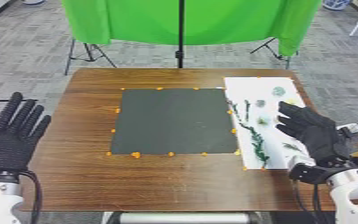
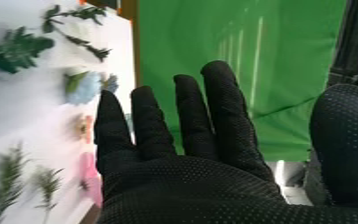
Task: Arrange flowers
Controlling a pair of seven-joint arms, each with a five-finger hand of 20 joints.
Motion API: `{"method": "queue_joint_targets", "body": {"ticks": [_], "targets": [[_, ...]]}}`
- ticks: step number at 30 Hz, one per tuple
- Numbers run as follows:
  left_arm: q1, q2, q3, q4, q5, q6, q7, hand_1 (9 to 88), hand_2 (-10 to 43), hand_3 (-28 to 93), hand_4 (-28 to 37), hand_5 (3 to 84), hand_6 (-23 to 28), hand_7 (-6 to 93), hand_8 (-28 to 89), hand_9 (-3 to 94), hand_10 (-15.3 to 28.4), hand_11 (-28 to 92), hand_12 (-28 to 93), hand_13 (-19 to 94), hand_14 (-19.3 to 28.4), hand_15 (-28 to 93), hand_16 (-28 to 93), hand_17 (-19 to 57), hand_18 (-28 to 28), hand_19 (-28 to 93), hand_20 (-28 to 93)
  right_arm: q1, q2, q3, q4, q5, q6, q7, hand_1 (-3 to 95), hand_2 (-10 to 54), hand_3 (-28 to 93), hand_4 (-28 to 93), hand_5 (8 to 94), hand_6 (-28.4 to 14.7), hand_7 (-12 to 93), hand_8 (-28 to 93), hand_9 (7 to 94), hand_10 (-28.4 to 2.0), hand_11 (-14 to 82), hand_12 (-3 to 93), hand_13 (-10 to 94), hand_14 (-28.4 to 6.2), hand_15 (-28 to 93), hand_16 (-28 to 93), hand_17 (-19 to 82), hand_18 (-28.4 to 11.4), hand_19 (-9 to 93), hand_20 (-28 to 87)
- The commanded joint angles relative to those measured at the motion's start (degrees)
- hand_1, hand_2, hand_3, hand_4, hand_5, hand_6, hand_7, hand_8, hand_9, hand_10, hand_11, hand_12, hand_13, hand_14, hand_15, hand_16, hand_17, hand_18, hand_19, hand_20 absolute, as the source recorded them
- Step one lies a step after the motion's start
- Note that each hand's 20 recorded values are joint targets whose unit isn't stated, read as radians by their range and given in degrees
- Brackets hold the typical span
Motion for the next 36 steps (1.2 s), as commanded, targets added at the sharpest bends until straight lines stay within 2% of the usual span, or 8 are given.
{"method": "queue_joint_targets", "body": {"ticks": [1,10,12,14,18,28,34,36], "targets": [[1.06,-0.23,-0.26,-0.21,-0.77,-0.07,0.57,22.3,11.4,71,-28.3,35.7,6.7,5.0,-9,28.4,11.9,6,7,20,9.6,3,-2,-7.0,11.7,21,9,-1.37,-0.17,-0.86,-0.32,0.2,1.13,-0.05,8.9,13.4,80,-28,46.1,-2.5,10,-11,38.9,-9.1,4.0,8.5,27,-13.6,8,11,11,-13.3,18,15],[0.88,-0.36,0.35,-0.24,-1.31,0.11,0.72,22.4,11.5,71,-28.3,36.2,6.8,5.4,-9,29.1,12.0,7,7,21,9.8,4,-2,-7.0,11.9,22,9,-2.03,1.56,-3.55,-1.85,-16.46,6.03,-1.22,14.5,9.5,80,-28,46.9,-2.6,10,-11,40.1,-9.3,4.4,8.9,33,-14.3,11,15,11,-14.6,23,17],[0.67,-0.28,0.5,-0.24,-1.43,0.28,0.79,22.4,11.5,71,-28.3,36.6,6.9,5.5,-9,29.6,12.2,8,7,21,9.8,4,-2,-7.0,12.0,22,9,-2.89,5.21,-10.39,-1.6,-35.21,23.59,0.08,17.6,5.0,81,-28,48.8,-3.3,11,-11,44.4,-11.3,5.6,9.7,40,-13.6,14,18,13,-15.6,29,19],[0.66,-0.23,0.62,-0.22,-1.4,0.29,0.98,22.5,11.5,71,-28.3,37.0,7.1,5.8,-9,30.0,12.3,8,7,22,9.9,4,-2,-7.0,12.0,22,9,-0.8,8.09,-16.55,0.54,-50.93,34.55,5.93,20.5,0.2,80,-28,54.8,-3.6,13,-12,54.1,-13.8,12.1,12.9,49,-12.7,25,20,15,-17.0,43,22],[0.81,-0.52,0.72,-0.15,-0.91,0.8,0.74,22.6,11.6,71,-28.3,37.5,7.3,6.1,-9,30.9,12.6,9,8,22,10.1,4,-2,-7.0,12.1,23,9,1.46,10.09,-19.35,1.06,-69.08,24.07,14.04,29.6,-9.3,76,-28,68.7,-1.6,21,-14,67.1,-15.4,46.3,29.0,57,-14.1,73,30,23,-21.3,74,39],[0.48,-0.28,1.27,-0.38,-2.18,1.34,1.04,22.7,11.8,71,-28.3,38.3,7.5,6.4,-9,32.0,12.7,9,8,23,10.3,5,-2,-6.9,12.2,23,9,4.19,13.84,-25.51,4.33,-85.69,11.24,19.87,37.5,-9.5,61,-28,67.2,-2.2,21,-13,62.8,-16.5,57.9,36.9,55,-16.2,80,40,24,-24.2,79,44],[0.24,-0.09,1.4,-0.41,-2.49,1.55,1.3,22.8,12.0,71,-28.3,38.7,7.7,6.7,-9,32.3,13.1,10,9,24,10.7,5,-1,-7.0,12.3,24,9,6.35,17.86,-29.99,5.64,-86.15,3.68,22.92,54.6,-9.5,21,-26,70.0,-3.1,21,-12,63.9,-18.0,58.9,38.2,56,-18.0,82,41,24,-26.5,80,47],[0.09,-0.07,1.55,-0.34,-2.53,1.47,1.27,22.8,12.0,71,-28.3,38.7,7.7,6.7,-9,32.3,13.1,10,9,24,11.1,6,-1,-6.9,12.4,24,9,7.06,19.04,-31.69,6.75,-86.92,2.77,23.66,56.1,-9.5,18,-24,70.9,-3.5,22,-12,64.4,-18.3,58.8,38.2,57,-18.6,83,41,25,-27.2,81,48]]}}
